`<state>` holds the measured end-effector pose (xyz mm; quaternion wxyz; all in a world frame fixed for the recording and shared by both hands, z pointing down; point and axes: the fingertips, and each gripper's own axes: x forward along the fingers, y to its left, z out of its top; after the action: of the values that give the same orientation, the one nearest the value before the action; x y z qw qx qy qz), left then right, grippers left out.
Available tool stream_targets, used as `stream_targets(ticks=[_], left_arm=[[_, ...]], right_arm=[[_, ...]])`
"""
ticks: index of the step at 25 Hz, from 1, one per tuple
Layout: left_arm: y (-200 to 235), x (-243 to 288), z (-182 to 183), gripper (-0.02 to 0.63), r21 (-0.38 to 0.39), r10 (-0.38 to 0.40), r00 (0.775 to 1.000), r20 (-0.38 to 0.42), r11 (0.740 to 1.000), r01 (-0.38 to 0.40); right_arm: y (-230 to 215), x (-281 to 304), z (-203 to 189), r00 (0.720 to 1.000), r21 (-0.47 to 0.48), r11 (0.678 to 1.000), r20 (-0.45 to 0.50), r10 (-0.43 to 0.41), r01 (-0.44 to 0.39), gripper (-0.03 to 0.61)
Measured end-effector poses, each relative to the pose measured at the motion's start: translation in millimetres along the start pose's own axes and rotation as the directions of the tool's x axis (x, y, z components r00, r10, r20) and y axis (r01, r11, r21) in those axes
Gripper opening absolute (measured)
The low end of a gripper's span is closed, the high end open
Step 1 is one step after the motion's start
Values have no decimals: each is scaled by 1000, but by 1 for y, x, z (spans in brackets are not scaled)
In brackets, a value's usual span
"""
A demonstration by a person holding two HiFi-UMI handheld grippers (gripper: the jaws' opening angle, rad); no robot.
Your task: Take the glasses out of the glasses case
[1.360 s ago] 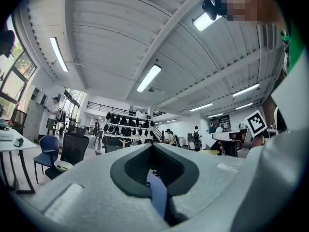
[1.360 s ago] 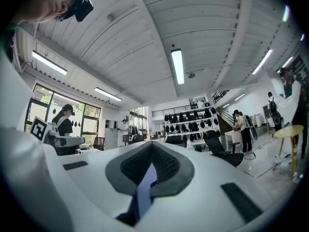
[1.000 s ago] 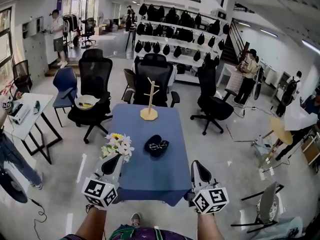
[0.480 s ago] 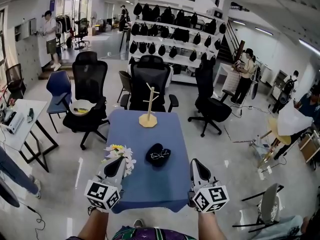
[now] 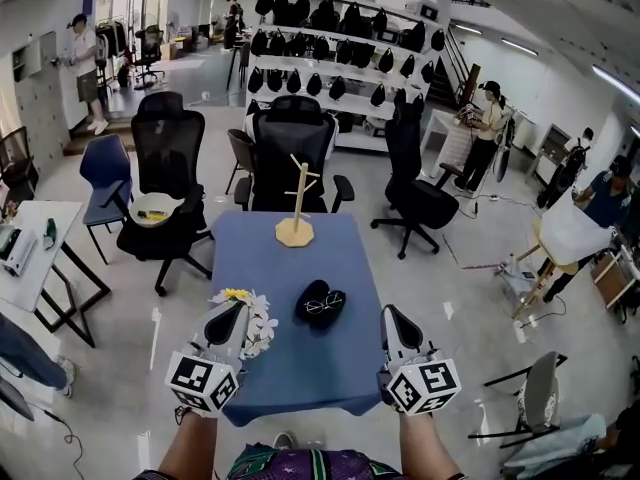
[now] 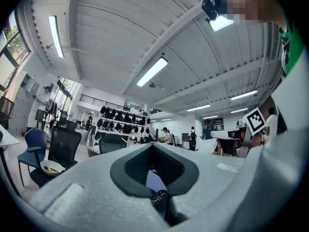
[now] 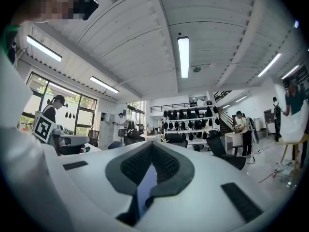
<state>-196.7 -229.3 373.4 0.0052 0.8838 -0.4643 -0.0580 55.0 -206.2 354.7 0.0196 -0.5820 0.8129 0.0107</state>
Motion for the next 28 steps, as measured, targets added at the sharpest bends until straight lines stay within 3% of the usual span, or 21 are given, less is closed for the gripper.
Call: stream_targets(ticks=[15, 28], left_arm=[[-33, 24, -15, 15, -5, -89, 996, -29, 996, 89], [-49, 102, -10, 15, 0, -41, 999, -18, 999, 41]], right_arm=[[2, 29, 1, 997, 16, 997, 19, 71, -72, 0], [-75, 67, 11, 994, 13, 995, 34, 103, -103, 0]])
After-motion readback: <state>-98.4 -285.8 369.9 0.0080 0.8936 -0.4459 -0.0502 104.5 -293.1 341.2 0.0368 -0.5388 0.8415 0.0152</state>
